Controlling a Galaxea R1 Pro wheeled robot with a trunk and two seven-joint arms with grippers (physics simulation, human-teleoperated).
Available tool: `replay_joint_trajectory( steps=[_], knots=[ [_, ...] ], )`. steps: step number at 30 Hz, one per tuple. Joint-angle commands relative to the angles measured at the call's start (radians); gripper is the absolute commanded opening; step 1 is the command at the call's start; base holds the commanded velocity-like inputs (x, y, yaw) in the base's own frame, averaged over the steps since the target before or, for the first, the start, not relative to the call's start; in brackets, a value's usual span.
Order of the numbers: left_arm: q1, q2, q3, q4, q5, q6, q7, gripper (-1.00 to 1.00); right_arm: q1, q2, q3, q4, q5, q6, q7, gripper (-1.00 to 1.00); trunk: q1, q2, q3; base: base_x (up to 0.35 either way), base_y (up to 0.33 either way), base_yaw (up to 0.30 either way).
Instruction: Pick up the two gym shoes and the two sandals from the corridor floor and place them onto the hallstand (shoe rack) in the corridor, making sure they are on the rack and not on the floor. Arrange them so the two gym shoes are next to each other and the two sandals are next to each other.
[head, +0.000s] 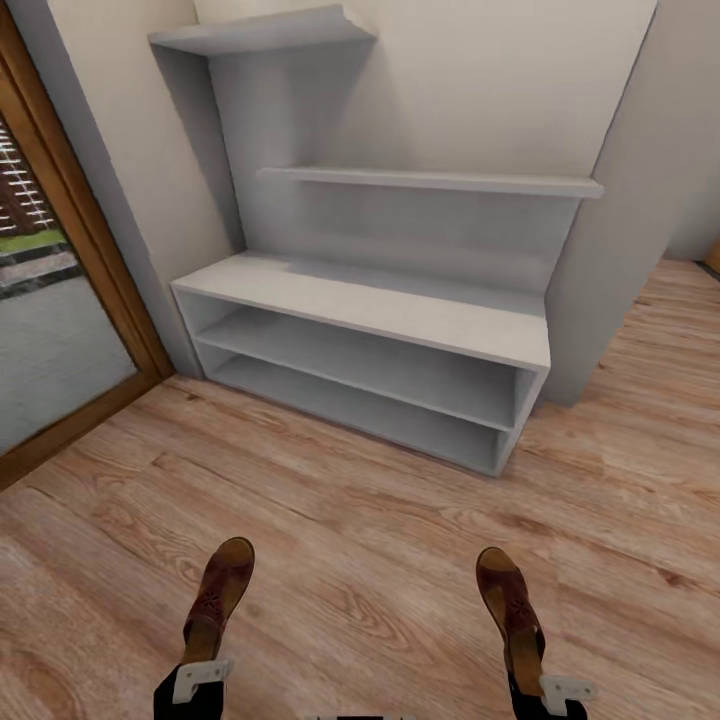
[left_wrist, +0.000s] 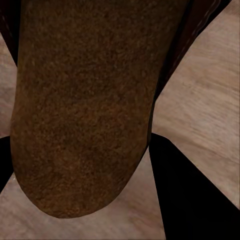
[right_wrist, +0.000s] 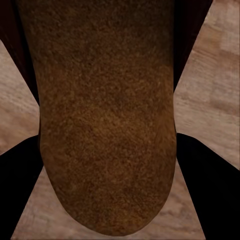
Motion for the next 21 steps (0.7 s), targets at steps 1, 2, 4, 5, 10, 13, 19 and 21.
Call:
replay_joint_trajectory(
  steps=[1,2,4,5,10,13,19,21],
  knots=[
    [-0.001,0.0,0.003,0.001,-0.008,-0.003,0.0,-1.0,-0.001,0.001,-0.007,0.0,0.011,-0.004,0.0,-1.0,0.0,0.0,-0.001,0.15,0.338,0.0],
    [-0.001,0.0,0.003,0.001,-0.008,-0.003,0.0,-1.0,-0.001,0.001,-0.007,0.0,0.011,-0.004,0.0,-1.0,0.0,0.0,-0.001,0.152,0.337,0.0],
    [-0.001,0.0,0.003,0.001,-0.008,-0.003,0.0,-1.0,-0.001,0.001,-0.007,0.0,0.011,-0.004,0.0,-1.0,0.0,0.0,-0.001,0.156,0.336,0.0],
    [-0.001,0.0,0.003,0.001,-0.008,-0.003,0.0,-1.0,-0.001,0.001,-0.007,0.0,0.011,-0.004,0.0,-1.0,0.0,0.0,-0.001,0.161,0.334,0.0],
    [0.0,0.0,0.003,0.002,-0.008,-0.003,0.0,-1.0,-0.001,0.001,-0.007,0.0,0.011,-0.004,0.0,-1.0,0.0,0.0,-0.001,0.164,0.333,0.0],
    [0.0,0.0,0.003,0.002,-0.008,-0.003,0.0,-1.0,-0.001,0.001,-0.007,0.0,0.011,-0.004,0.0,-1.0,0.0,0.0,-0.001,0.168,0.33,0.0],
    [0.0,0.0,0.003,0.003,-0.008,-0.003,0.0,-1.0,-0.001,0.001,-0.007,0.0,0.009,-0.004,0.0,-1.0,0.0,0.0,-0.001,0.199,0.304,0.0],
    [0.0,0.0,0.003,0.003,-0.008,-0.003,0.0,-1.0,-0.001,0.001,-0.007,0.0,0.009,-0.004,0.0,-1.0,0.0,0.0,-0.001,0.222,0.289,0.0]
  ],
)
